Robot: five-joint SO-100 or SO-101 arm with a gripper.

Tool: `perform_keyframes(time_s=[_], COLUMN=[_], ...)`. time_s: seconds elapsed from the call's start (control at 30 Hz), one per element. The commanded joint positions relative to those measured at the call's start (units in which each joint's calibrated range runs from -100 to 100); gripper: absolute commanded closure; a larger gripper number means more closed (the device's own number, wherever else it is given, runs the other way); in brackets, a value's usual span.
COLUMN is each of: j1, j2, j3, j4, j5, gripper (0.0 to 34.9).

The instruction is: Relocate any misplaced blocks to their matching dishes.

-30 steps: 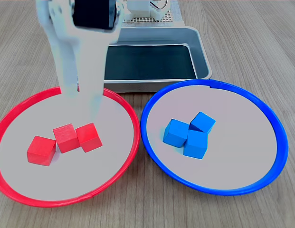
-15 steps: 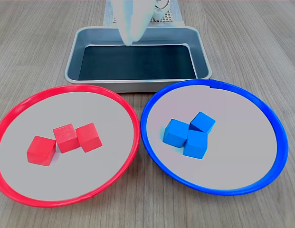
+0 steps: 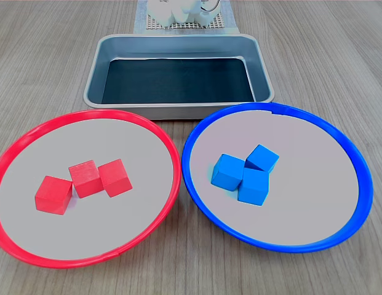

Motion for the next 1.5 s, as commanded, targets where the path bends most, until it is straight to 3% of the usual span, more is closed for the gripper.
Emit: perform_keyframes(time_s=[0.0,0.23,0.73,0.9,1.47], j1=[0.1,0.9,1.6,1.3,2.2], j2=[-5.8,-19.9,-47.9,-51.7,-51.7], j3=[2.7,12.8,34.6,36.9,41.4], j4=[-1.1,-0.5,10.6,14.4,15.0], j5=[-5.7,-11.7,-16.2,-16.7,-15.8], gripper=[34.6,34.6,34.4,34.5,34.6])
